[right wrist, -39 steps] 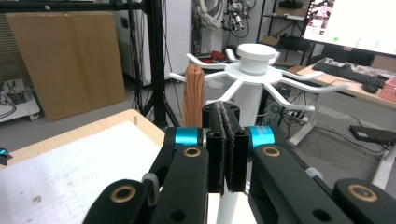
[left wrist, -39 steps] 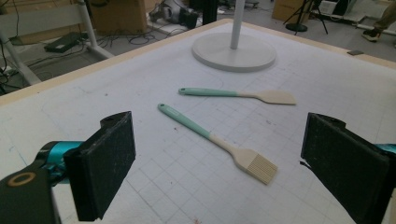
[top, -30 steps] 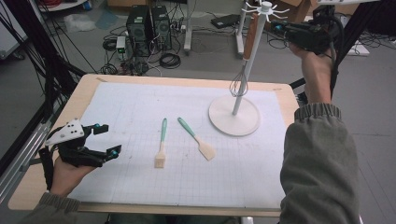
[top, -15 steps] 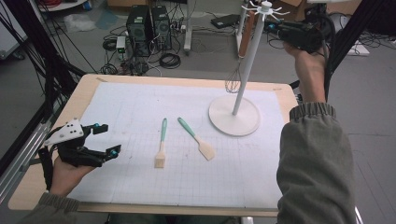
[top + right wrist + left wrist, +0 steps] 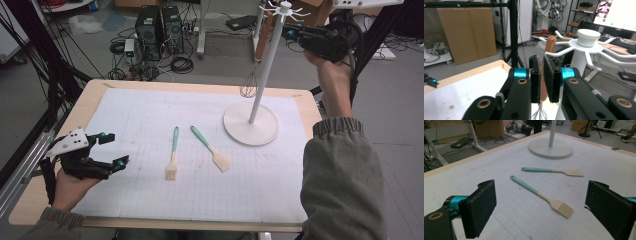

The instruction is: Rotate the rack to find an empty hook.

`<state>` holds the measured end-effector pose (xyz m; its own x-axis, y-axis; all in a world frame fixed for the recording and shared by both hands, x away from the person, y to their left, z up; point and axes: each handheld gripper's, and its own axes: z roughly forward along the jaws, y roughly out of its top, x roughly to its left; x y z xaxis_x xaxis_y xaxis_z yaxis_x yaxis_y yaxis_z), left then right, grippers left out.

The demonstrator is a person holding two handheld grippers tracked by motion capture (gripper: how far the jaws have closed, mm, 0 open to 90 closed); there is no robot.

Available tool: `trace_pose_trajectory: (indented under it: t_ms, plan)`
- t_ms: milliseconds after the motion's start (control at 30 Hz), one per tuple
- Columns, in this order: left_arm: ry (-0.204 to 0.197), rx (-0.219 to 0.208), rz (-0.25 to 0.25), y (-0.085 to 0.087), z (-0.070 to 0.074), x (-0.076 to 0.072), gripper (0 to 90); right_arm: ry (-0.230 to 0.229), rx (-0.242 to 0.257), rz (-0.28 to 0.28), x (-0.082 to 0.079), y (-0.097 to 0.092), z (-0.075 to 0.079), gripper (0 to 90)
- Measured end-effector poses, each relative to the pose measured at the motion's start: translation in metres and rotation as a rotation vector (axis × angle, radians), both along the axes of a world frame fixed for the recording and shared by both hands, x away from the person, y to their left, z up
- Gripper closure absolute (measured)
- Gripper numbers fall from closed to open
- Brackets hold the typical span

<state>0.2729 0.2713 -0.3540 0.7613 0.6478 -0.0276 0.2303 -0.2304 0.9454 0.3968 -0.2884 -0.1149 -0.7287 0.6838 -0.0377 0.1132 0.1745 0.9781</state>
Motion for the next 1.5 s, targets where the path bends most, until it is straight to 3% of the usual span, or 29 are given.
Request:
trace_pose_trajectory:
  t_ms: [567,867,1100,1500]
  plan:
    - [-0.002,-0.001,0.007,0.001,0.001,-0.001,10.4,0.001,0.004,0.102,-0.021,0.014,-0.008,72.2]
    - [0.003,-0.002,0.007,0.0,0.0,0.0,10.5,0.032,0.018,0.125,-0.027,0.015,-0.017,59.6]
    - [0.004,0.0,0.011,0.001,-0.001,0.0,10.5,0.049,0.028,0.136,-0.028,0.019,-0.032,51.5]
    - [0.002,0.0,0.014,0.002,-0.001,-0.001,10.5,0.115,-0.018,0.118,-0.026,0.031,-0.068,43.9]
